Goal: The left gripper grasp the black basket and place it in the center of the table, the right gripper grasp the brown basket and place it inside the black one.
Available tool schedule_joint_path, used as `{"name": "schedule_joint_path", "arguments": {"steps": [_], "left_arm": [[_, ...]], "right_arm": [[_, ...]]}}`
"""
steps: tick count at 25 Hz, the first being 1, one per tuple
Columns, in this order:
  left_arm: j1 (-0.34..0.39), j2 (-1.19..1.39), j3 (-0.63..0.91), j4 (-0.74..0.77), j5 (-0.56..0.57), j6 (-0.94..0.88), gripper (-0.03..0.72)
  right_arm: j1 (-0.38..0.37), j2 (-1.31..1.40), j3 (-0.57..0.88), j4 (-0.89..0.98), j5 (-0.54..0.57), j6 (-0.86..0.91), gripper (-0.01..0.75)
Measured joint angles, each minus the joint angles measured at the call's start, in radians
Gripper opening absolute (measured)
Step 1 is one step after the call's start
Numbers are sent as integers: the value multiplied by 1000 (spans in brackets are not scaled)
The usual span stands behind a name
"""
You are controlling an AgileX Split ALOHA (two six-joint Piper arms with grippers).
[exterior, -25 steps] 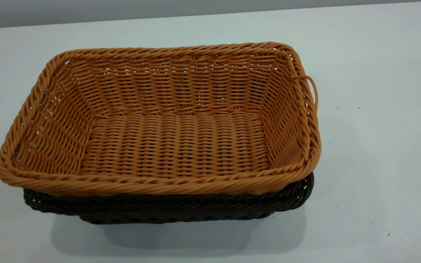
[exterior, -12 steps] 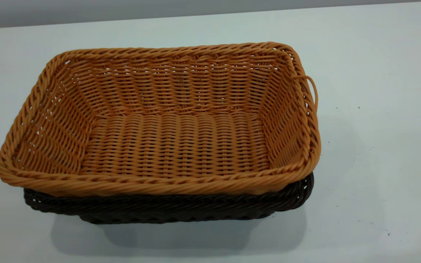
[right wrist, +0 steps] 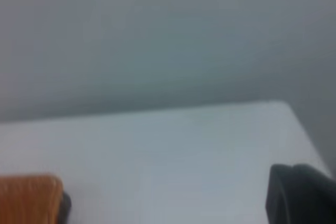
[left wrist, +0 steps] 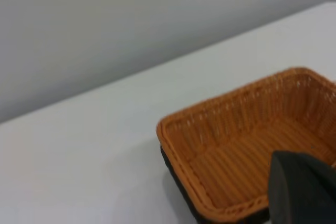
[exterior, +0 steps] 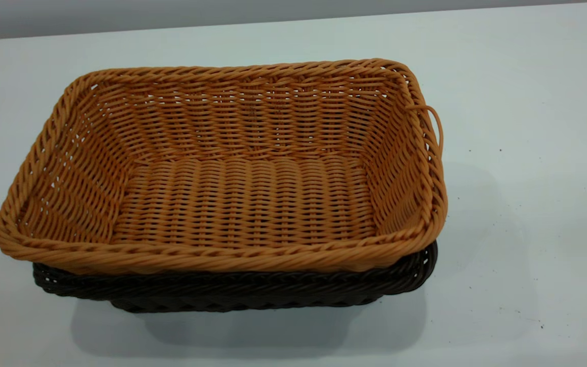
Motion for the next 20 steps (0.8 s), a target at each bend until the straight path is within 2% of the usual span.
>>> {"name": "schedule_joint_path", "arguments": {"steps": [4, 8, 20], "left_arm": [[-21, 0, 58, 11, -21, 0, -1], [-33, 0, 126, 85, -23, -39, -1], [-41, 0, 237, 160, -60, -126, -1]], "right_arm": [[0, 2, 122, 4, -13, 34, 5], [1, 2, 195, 4, -32, 41, 5], [1, 2, 226, 4, -10, 46, 5]]}}
